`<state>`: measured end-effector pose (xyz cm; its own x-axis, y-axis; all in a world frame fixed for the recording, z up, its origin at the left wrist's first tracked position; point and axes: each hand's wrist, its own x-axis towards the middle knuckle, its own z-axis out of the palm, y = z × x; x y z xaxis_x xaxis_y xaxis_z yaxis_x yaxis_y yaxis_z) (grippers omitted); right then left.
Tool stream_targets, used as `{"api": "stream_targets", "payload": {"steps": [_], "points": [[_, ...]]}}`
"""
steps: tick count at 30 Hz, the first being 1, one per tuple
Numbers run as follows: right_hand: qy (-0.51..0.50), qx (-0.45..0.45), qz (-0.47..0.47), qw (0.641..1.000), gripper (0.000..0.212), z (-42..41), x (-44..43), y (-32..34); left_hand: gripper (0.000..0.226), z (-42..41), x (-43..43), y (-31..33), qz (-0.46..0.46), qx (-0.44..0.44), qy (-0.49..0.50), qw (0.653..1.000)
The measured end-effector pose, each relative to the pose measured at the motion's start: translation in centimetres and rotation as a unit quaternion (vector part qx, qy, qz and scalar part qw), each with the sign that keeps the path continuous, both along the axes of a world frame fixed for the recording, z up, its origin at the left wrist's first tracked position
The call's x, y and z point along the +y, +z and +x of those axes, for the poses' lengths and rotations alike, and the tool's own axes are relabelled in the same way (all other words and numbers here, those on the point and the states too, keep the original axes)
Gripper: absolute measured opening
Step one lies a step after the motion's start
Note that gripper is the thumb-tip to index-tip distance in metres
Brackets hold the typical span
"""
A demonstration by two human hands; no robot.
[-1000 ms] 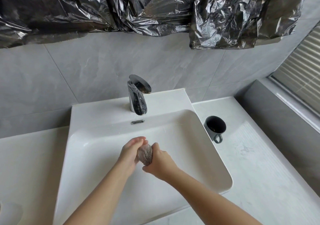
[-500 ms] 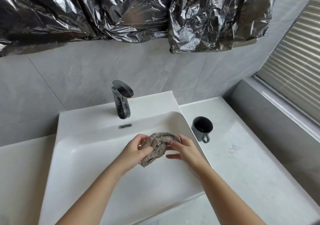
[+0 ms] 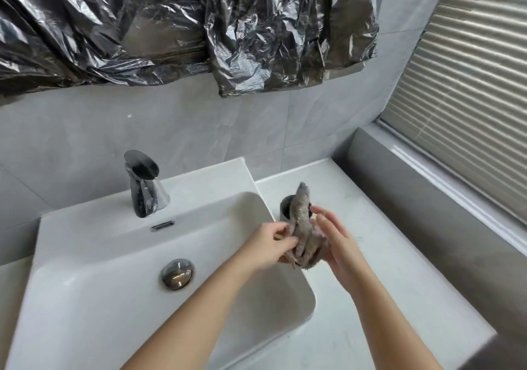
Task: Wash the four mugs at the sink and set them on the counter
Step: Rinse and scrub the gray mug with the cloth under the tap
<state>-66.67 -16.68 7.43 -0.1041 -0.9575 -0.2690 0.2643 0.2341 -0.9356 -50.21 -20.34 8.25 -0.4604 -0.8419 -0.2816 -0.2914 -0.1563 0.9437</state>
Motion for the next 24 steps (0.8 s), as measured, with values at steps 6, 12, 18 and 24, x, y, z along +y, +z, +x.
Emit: {"api": "stream_targets", "payload": {"steps": [6, 12, 18, 24], "points": [[-0.149, 0.109, 0.054, 0.981, 0.010, -4.6, 1.4, -3.7, 0.027, -6.9, -0.8, -2.4, -0.099, -0.163, -0.090, 0.978], [-0.156, 0.184, 0.194, 0.951, 0.019, -6.7, 2.6, -10.0, 0.033, -8.6, -0.4, -4.9, -0.285, -0.375, -0.193, 0.861], [-0.037, 0.419, 0.298, 0.857, 0.054, -6.0, 2.2, -11.1, 0.031, -7.0, -0.1, -5.7, -0.341, -0.388, -0.206, 0.831], [0.028, 0.563, 0.080, 0.822, 0.042, -1.2, 2.3, -6.4, 0.027, -0.5, 1.2, -4.8, -0.360, -0.307, -0.097, 0.876]]}}
